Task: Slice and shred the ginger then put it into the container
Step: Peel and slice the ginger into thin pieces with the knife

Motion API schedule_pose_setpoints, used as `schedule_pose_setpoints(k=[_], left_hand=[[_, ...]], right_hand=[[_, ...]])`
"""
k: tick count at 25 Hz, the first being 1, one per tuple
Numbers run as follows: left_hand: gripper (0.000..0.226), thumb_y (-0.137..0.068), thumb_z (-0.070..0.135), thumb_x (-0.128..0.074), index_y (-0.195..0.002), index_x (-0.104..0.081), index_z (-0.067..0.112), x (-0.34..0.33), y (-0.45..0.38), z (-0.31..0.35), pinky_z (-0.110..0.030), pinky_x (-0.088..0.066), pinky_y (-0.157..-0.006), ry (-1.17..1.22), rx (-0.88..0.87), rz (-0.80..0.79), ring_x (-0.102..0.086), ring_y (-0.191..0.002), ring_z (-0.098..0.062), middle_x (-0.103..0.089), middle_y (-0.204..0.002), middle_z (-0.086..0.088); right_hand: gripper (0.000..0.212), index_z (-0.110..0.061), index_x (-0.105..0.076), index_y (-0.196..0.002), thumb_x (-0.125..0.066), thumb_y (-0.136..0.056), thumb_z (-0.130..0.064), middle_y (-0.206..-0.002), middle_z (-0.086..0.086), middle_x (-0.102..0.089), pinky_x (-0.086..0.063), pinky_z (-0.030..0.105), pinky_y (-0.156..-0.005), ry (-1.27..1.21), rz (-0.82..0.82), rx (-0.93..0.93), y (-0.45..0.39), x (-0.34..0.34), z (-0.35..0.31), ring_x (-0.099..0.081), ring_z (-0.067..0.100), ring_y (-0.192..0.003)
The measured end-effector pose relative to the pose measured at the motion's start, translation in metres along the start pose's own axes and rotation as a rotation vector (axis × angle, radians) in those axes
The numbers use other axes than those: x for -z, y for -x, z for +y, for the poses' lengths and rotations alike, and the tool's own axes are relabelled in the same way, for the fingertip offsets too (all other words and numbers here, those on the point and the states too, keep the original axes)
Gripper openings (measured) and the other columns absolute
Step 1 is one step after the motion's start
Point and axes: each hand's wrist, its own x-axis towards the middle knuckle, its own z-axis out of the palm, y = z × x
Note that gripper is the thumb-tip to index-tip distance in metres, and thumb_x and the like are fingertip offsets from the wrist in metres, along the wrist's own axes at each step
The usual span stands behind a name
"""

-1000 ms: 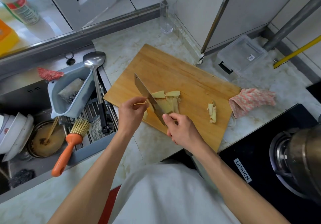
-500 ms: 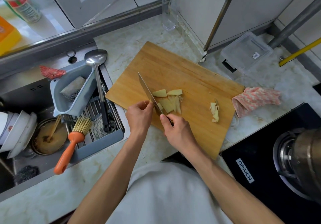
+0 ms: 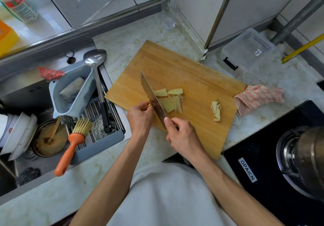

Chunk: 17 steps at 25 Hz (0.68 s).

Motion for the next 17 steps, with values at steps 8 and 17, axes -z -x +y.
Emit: schedule_pose_setpoints(k=[8,17], left_hand=[[0.021,-0.089,0.015,-0.065,-0.106,-0.077,0.016,0.000,0.001,0.002,-0.024,-0.056,-0.076,0.021,-0.001,0.000,-0.069,-0.084,-0.011,-0.075,-0.093,0.000],[0.019,-0.089,0.012,-0.064,-0.099,-0.079,0.017,0.000,0.006,0.005,-0.007,-0.044,-0.052,0.006,-0.029,0.004,-0.060,-0.064,0.001,-0.062,-0.067,0.018]], right_hand=[[0.051,0.000,-0.052,-0.077,-0.046,-0.104,-0.043,-0.067,0.023,-0.059,-0.047,0.047,-0.057,0.005,0.020,0.032,0.003,-0.004,-0.004,-0.053,0.039,-0.064],[0.048,-0.017,-0.034,-0.061,-0.049,-0.104,-0.034,-0.048,-0.006,-0.033,-0.025,0.025,-0.046,0.066,0.049,0.060,0.005,-0.012,-0.010,-0.034,0.013,-0.048]])
